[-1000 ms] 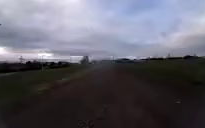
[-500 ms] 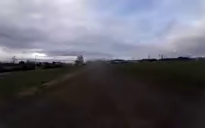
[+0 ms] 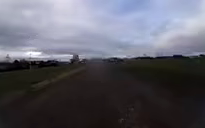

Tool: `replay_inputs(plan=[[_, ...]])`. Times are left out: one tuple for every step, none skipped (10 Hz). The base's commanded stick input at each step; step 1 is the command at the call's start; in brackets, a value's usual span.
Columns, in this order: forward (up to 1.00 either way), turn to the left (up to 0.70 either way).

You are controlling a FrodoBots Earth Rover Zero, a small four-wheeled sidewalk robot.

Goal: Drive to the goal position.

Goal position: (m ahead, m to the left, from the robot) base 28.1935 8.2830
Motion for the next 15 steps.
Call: replay_inputs(plan=[[0.85, 0.0], [0.85, 0.0], [0.85, 0.0], [0.85, 0.0], [0.85, 0.0], [0.85, 0.0], [0.85, 0.0], [0.85, 0.0], [0.85, 0.0], [0.85, 0.0], [0.85, 0.0], [0.85, 0.0], [0.85, 0.21], [0.85, 0.3], [0.85, 0.0]])
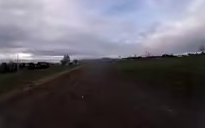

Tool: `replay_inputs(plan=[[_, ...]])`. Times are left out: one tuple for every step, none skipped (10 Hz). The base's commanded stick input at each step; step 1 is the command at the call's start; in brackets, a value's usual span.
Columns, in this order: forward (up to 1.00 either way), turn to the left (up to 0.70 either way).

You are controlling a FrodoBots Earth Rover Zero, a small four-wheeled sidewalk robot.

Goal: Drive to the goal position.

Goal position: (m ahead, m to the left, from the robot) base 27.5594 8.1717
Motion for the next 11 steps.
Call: replay_inputs(plan=[[0.85, 0.0], [0.85, 0.04], [0.85, 0.17], [0.85, 0.2], [0.85, 0.1], [0.85, 0.0], [0.85, 0.0], [0.85, 0.0], [0.85, -0.14], [0.85, -0.29], [0.85, 0.0]])
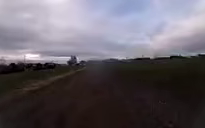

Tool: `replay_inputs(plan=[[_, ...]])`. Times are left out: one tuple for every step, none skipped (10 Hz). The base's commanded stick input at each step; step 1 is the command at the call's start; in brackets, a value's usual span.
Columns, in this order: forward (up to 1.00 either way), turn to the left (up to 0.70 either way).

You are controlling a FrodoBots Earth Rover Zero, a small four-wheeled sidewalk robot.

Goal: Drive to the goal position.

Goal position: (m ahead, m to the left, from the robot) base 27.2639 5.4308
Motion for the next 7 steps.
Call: replay_inputs(plan=[[0.85, 0.0], [0.85, 0.0], [0.85, 0.0], [0.85, -0.06], [0.85, -0.19], [0.85, -0.09], [0.85, -0.05]])
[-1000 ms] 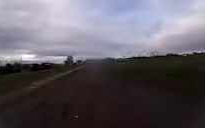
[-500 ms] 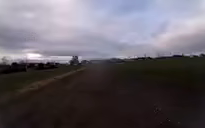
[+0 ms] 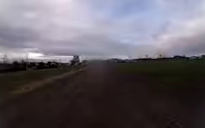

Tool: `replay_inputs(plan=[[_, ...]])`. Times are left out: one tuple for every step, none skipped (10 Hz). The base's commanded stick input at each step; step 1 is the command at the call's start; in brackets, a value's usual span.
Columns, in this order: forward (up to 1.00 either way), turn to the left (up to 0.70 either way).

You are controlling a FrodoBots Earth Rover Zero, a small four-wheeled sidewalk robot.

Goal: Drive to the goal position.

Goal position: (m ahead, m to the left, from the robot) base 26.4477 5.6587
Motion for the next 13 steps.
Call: replay_inputs(plan=[[0.85, -0.01], [0.85, -0.34], [0.85, -0.34], [0.85, 0.0], [0.85, -0.01], [0.85, -0.28], [0.85, -0.12], [0.85, -0.03], [0.85, -0.14], [0.85, 0.0], [0.85, 0.0], [0.85, 0.0], [0.85, 0.0]])
